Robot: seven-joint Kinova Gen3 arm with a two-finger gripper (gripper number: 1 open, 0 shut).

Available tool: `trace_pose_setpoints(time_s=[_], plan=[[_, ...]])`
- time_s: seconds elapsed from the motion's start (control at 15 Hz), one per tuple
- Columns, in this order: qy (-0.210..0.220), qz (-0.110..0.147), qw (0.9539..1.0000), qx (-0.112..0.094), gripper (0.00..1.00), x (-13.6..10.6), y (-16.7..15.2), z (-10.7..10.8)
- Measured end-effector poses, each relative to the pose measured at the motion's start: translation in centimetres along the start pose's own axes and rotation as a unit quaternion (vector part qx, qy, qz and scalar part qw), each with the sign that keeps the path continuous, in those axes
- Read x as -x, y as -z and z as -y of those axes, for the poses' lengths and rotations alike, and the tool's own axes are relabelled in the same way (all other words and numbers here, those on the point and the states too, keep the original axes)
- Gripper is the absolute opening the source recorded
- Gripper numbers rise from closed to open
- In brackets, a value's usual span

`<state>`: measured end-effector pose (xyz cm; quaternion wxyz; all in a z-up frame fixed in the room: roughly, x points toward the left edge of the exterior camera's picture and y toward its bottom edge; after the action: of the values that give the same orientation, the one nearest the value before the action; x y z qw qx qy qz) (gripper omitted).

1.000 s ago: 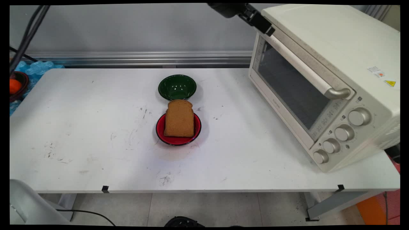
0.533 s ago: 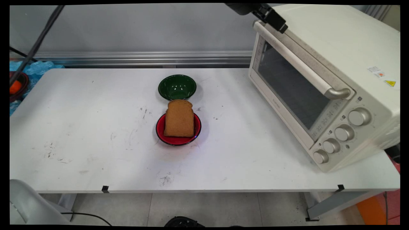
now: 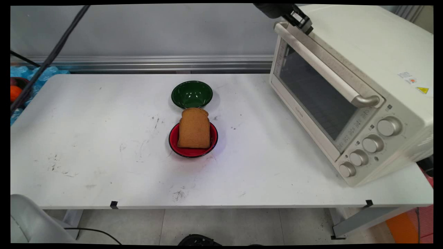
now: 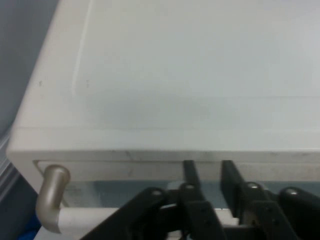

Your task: Open the oven

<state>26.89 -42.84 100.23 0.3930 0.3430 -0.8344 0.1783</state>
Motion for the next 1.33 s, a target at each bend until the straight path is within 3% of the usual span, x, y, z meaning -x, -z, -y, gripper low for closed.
trace_pose_setpoints(time_s=[0.8, 1.33], plan=[[-0.01, 0.033, 0.9994, -0.007, 0.0, -0.2, -3.4, -0.1], [-0.016, 0.05, 0.9986, -0.006, 0.0, 0.5, -3.9, 0.0]])
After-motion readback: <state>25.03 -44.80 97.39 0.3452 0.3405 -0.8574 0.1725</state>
